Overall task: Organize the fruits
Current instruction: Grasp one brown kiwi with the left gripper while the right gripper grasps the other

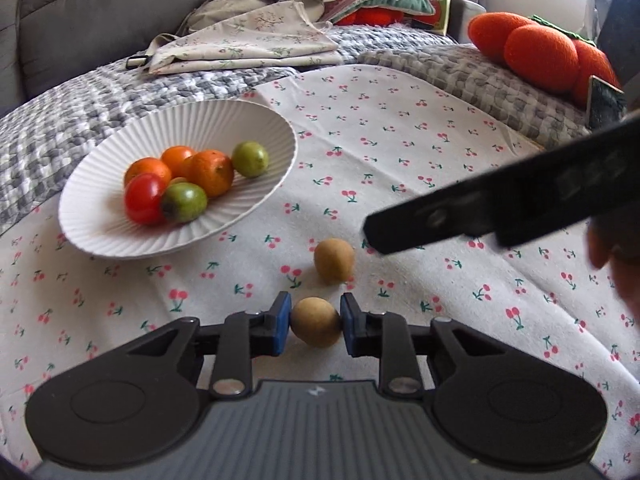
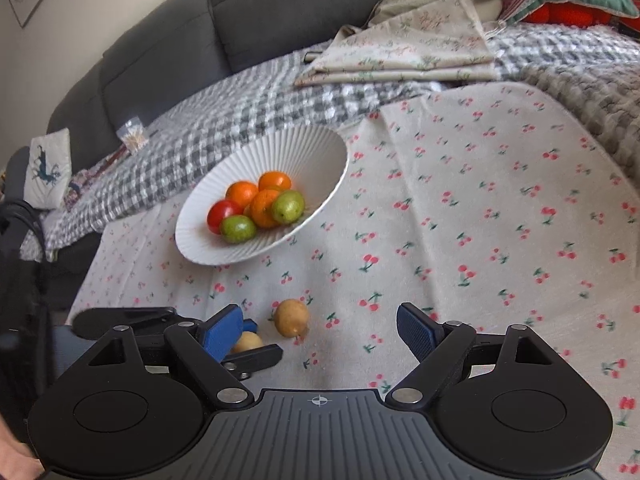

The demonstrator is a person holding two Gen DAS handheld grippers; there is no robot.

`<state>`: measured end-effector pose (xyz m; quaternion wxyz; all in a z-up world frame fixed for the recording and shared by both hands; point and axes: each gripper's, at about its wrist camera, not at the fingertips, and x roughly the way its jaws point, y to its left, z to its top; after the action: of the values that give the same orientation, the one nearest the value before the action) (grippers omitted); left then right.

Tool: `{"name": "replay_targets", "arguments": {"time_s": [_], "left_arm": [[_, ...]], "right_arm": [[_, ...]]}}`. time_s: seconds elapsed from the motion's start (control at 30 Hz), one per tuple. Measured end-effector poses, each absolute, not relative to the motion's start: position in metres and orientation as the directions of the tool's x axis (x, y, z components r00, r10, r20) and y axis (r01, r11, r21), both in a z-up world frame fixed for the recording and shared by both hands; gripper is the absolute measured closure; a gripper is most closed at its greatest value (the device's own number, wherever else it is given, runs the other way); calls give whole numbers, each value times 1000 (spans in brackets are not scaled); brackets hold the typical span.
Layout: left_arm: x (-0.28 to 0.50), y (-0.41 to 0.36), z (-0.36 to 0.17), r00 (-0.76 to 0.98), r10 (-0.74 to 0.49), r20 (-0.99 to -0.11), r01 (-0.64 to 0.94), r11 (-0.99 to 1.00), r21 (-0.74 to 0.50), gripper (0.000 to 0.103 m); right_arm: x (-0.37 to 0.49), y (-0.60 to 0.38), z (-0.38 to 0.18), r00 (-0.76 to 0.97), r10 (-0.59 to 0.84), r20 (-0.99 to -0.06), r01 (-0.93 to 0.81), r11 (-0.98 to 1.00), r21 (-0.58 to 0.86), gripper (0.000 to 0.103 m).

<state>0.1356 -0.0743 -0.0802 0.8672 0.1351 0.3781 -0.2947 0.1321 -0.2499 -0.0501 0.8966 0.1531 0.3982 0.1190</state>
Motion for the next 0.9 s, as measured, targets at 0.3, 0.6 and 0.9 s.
{"name": "replay_targets", "arguments": {"time_s": [0.3,0.6,0.9], "left_arm": [[128,-66,-71,587,-322,-743,554,829,78,78],[133,-61,-70,603,-278,-748,516,851,99,78],[129,-58,-56,626,-295,-722,508,857,90,78]], "right_arm": [[155,-221,-74,623,357,-696,-140,926,350,46],[154,-206,-76,637,328,-698,-198,944,263,79],[145,-213,-60,653,333,-680,-186,941,283,79]]}}
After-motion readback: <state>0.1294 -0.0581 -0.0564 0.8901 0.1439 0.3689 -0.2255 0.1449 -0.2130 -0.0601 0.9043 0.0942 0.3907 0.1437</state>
